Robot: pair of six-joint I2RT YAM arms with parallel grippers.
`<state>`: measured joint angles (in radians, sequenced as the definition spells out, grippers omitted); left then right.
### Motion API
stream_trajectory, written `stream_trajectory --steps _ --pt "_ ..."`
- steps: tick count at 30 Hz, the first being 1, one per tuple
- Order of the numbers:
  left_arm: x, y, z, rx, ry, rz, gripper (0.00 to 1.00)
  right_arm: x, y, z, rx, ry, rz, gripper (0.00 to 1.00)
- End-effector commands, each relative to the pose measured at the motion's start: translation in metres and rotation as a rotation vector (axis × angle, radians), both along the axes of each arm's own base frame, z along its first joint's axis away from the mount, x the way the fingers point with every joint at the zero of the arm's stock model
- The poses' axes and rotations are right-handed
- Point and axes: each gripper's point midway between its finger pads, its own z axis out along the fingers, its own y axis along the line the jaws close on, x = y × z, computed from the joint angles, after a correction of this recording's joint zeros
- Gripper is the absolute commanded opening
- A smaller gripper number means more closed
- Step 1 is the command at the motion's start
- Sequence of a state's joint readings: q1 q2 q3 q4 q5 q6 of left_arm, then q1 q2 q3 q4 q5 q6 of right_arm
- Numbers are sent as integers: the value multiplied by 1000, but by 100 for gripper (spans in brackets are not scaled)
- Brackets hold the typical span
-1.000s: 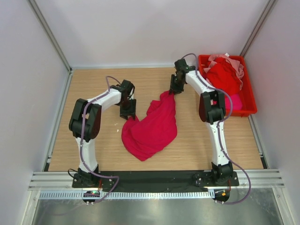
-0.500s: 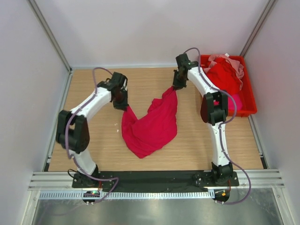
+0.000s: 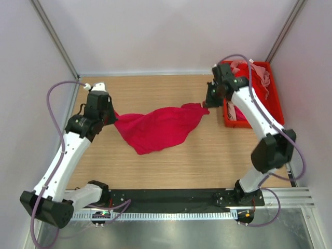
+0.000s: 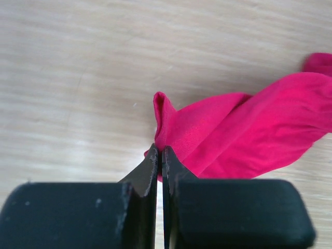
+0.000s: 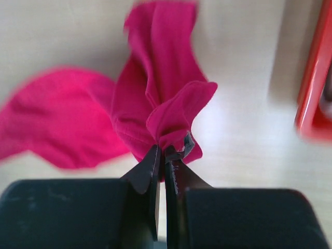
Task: Fold and stack the t-shirts
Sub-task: Flatten the tshirt out
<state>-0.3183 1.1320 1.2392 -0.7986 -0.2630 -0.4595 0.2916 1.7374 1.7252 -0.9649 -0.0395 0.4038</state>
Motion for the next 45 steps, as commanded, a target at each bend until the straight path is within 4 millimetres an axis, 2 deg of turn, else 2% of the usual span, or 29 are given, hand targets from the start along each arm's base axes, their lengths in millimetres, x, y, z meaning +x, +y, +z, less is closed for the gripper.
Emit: stream_trajectory --steps 1,2,3,4,5,7,9,10,12,15,18,19,21,22,23,26,28,33,39,42,45 --pt "-24 27 -38 59 83 120 0 -96 20 -46 84 213 77 12" --pt "-30 28 -45 55 103 126 0 -116 25 -56 111 258 78 23" --pt "-34 28 -50 38 114 140 0 -137 36 -55 185 277 114 29" --pt "-38 28 -56 32 130 145 0 -165 34 -82 185 369 116 33" --pt "-42 28 -61 27 146 147 0 -177 36 -87 204 389 122 44" --pt "-44 27 -64 15 157 152 0 -183 26 -94 176 367 92 56" --pt "-43 28 -65 21 163 155 0 -174 16 -92 119 326 93 68" --pt "-42 27 -64 24 165 152 0 -160 12 -84 83 278 85 70" --pt "-38 26 -65 34 181 143 0 -138 3 -83 20 267 73 70" --pt "-34 24 -62 38 180 137 0 -119 -12 -89 -40 294 36 69" --pt "-29 25 -60 52 182 137 0 -95 -9 -99 -15 298 37 67" --pt "-27 24 -62 56 188 134 0 -86 -6 -99 -7 290 44 65" --pt "-25 23 -61 57 189 131 0 -77 1 -112 9 326 60 62" --pt "-24 23 -61 59 192 131 0 -70 5 -110 19 321 69 57" --pt "-22 22 -62 60 195 128 0 -71 9 -117 32 356 79 55" --pt "-19 22 -62 63 193 127 0 -76 18 -119 81 373 116 47" --pt "-17 22 -61 68 192 128 0 -85 24 -122 109 382 155 47" --pt "-10 19 -62 75 198 119 0 -98 36 -120 117 361 258 56" --pt "-5 16 -67 82 218 103 0 -125 43 -135 120 424 313 60" --pt "-5 16 -68 83 220 99 0 -123 45 -134 101 390 316 60" --pt "-5 15 -70 82 224 95 0 -103 43 -119 68 322 268 61"
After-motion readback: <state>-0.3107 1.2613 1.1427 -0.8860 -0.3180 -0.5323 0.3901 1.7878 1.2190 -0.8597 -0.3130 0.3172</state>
